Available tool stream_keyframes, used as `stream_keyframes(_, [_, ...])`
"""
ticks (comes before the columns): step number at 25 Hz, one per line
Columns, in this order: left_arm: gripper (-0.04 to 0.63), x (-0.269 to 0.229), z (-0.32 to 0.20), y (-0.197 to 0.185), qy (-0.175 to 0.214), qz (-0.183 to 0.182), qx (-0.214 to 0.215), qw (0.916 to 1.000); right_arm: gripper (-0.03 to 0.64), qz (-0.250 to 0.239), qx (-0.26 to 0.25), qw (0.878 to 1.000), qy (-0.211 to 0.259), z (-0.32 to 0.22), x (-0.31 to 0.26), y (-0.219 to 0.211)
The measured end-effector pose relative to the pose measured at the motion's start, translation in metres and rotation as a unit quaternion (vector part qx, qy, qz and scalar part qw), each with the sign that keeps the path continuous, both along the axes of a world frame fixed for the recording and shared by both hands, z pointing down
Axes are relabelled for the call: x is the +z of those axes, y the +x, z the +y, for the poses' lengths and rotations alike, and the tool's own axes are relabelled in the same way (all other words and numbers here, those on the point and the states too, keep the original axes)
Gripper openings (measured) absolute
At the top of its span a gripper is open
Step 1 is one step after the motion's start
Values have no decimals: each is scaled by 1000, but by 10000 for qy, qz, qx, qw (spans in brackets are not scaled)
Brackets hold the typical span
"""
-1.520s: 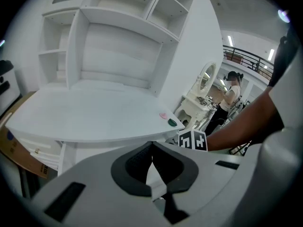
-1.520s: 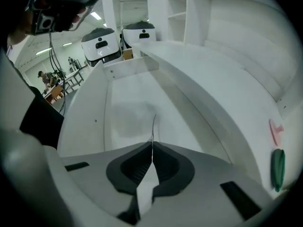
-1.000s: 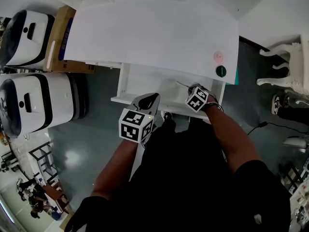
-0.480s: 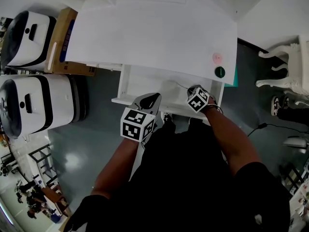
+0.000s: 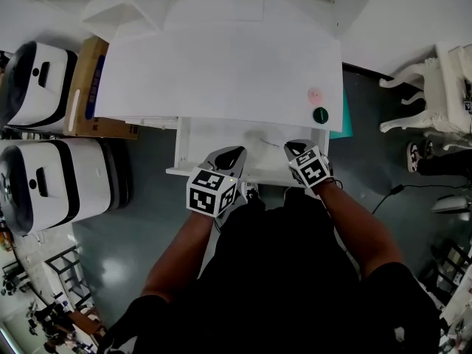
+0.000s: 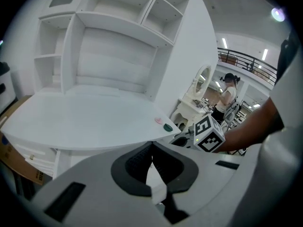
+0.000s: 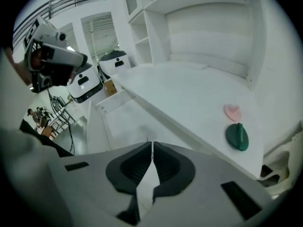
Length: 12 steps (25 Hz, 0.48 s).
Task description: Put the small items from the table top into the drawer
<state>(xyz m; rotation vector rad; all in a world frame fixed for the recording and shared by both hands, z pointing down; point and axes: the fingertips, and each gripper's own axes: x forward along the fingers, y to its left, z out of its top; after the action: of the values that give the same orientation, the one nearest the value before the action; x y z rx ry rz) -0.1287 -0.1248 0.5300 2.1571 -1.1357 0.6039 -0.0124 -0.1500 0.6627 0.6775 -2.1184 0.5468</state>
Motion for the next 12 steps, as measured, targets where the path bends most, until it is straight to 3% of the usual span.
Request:
stream_keyframes(7, [9,-3,-10,16,59,165,163,9997,31,-966,788,9920,204,-2,-78,14])
stream_keyframes(12, [9,-8,-12,25,101,273,285,9992,31,-1157,1234,9845,467,-5,-108,38])
